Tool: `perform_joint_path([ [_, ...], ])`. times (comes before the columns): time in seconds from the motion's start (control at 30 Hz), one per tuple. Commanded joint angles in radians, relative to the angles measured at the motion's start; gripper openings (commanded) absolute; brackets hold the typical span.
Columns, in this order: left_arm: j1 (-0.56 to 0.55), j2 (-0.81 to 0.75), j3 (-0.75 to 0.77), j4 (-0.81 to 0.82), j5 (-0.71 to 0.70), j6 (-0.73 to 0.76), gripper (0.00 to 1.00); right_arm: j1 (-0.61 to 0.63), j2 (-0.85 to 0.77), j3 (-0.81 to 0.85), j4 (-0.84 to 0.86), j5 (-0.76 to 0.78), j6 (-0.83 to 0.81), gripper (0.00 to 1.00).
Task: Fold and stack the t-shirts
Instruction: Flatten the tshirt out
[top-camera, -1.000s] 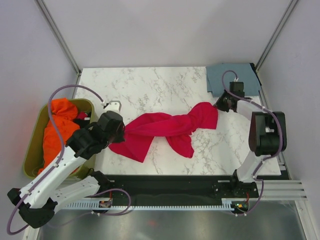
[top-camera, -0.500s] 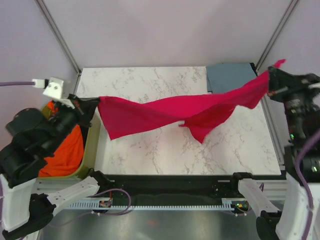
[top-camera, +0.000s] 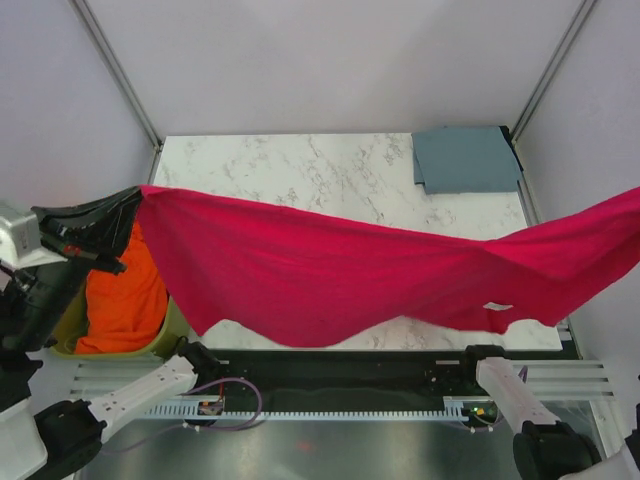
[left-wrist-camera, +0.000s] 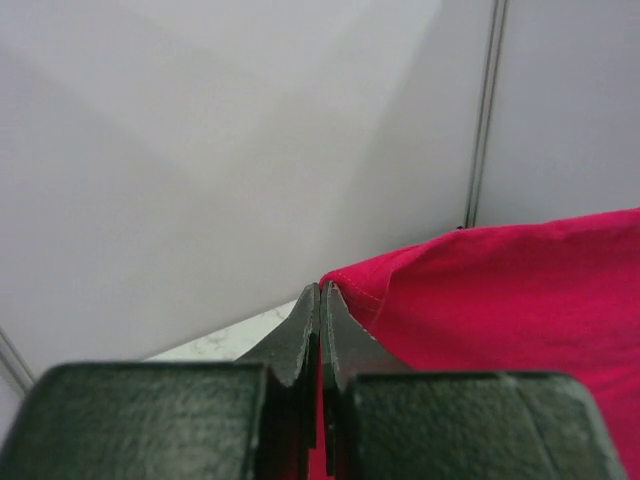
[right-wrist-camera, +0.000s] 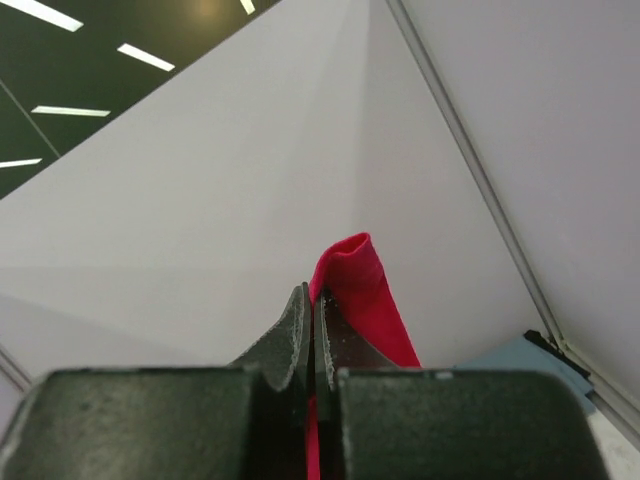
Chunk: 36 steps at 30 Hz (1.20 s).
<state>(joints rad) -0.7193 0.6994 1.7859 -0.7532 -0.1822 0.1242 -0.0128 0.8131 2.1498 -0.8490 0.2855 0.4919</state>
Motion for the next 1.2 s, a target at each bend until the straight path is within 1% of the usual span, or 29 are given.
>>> perform_joint_path([
  [0.0,0.001,0.136,0.039,0.094,-0.074,0.107,0.02,0.005,0.207,0.105,-0.021,0.014,-0.036,0.0],
  [0.03,0.0,0.167,0.047,0.1,-0.129,0.117,0.02,0.005,0.3,0.126,-0.022,0.0,-0.036,0.0],
  [0.1,0.001,0.222,0.056,0.113,-0.186,0.144,0.02,0.005,0.395,0.18,-0.022,-0.052,-0.027,0.0],
  [0.13,0.001,0.292,0.059,0.114,-0.218,0.149,0.02,0.007,0.493,0.191,-0.024,-0.066,-0.023,0.0],
  [0.2,0.01,0.365,0.058,0.109,-0.247,0.157,0.02,0.007,0.59,0.191,-0.001,-0.116,-0.012,0.0],
  [0.23,0.024,0.427,0.05,0.107,-0.241,0.154,0.02,0.005,0.694,0.194,0.004,-0.123,-0.01,0.0],
  [0.27,0.047,0.463,0.04,0.109,-0.223,0.132,0.02,0.007,0.748,0.191,0.01,-0.126,-0.007,0.0],
  [0.3,0.11,0.492,0.005,0.11,-0.194,0.115,0.02,0.039,0.856,0.19,0.011,-0.138,-0.015,0.0],
  [0.33,0.154,0.555,-0.018,0.117,-0.098,0.101,0.02,0.051,0.911,0.188,0.013,-0.117,-0.021,0.0],
  [0.37,0.199,0.592,-0.038,0.118,-0.056,0.085,0.02,0.066,0.964,0.182,0.018,-0.086,-0.032,0.0],
  [0.4,0.29,0.626,-0.087,0.138,0.025,0.045,0.02,0.095,1.077,0.177,0.021,-0.06,-0.041,0.0],
  [0.43,0.344,0.671,-0.111,0.149,0.073,0.028,0.02,0.105,1.134,0.177,0.027,-0.028,-0.045,0.0],
  [0.47,0.394,0.775,-0.124,0.15,0.105,-0.004,0.02,0.108,1.194,0.179,0.036,-0.026,-0.042,0.0],
  [0.5,0.472,0.846,-0.132,0.15,0.112,-0.015,0.02,0.114,1.322,0.211,0.044,-0.037,-0.039,0.0],
  [0.53,0.506,0.914,-0.126,0.155,0.104,-0.018,0.02,0.114,1.391,0.252,0.042,-0.078,-0.033,0.0],
  [0.57,0.562,1.068,-0.105,0.143,0.102,-0.046,0.02,0.117,1.457,0.354,0.038,-0.08,-0.032,0.18],
  [0.6,0.589,1.144,-0.001,0.115,0.127,-0.075,0.29,0.119,1.568,0.408,0.027,-0.094,-0.035,0.56],
  [0.63,0.612,1.216,0.085,-0.017,0.156,-0.105,0.39,0.123,1.607,0.454,0.021,-0.106,-0.041,0.86],
  [0.67,0.624,1.292,0.174,-0.075,0.176,-0.154,0.45,0.125,1.63,0.485,0.015,-0.094,-0.052,0.98],
  [0.7,0.624,1.348,0.272,-0.099,0.17,-0.167,0.6,0.126,1.623,0.479,0.014,-0.083,-0.055,0.98],
  [0.73,0.617,1.348,0.286,-0.089,0.168,-0.172,0.69,0.126,1.599,0.445,0.043,-0.071,-0.061,0.98],
  [0.77,0.61,1.341,0.291,-0.072,0.159,-0.169,0.83,0.129,1.565,0.394,0.074,-0.06,-0.073,0.98],
  [0.8,0.597,1.321,0.297,-0.069,0.142,-0.164,0.98,0.129,1.483,0.275,0.109,-0.054,-0.075,0.98],
  [0.87,0.587,1.304,0.31,-0.078,0.147,-0.172,0.98,0.129,1.416,0.166,0.188,-0.052,-0.081,0.98],
  [0.93,0.583,1.245,0.274,-0.08,0.139,-0.193,0.98,0.131,1.359,0.137,0.2,-0.077,-0.084,0.98],
  [1.07,0.545,1.093,0.091,-0.072,0.165,-0.265,0.92,0.135,1.293,0.035,0.203,-0.123,-0.079,0.98],
  [1.1,0.532,1.059,-0.009,-0.057,0.176,-0.267,0.89,0.142,1.266,-0.032,0.206,-0.124,-0.078,0.98],
  [1.13,0.52,1.018,-0.063,-0.045,0.178,-0.267,0.89,0.145,1.25,-0.074,0.224,-0.143,-0.072,0.98],
  [1.17,0.499,0.938,-0.179,-0.028,0.176,-0.273,0.88,0.151,1.233,-0.164,0.238,-0.158,-0.067,0.98],
])
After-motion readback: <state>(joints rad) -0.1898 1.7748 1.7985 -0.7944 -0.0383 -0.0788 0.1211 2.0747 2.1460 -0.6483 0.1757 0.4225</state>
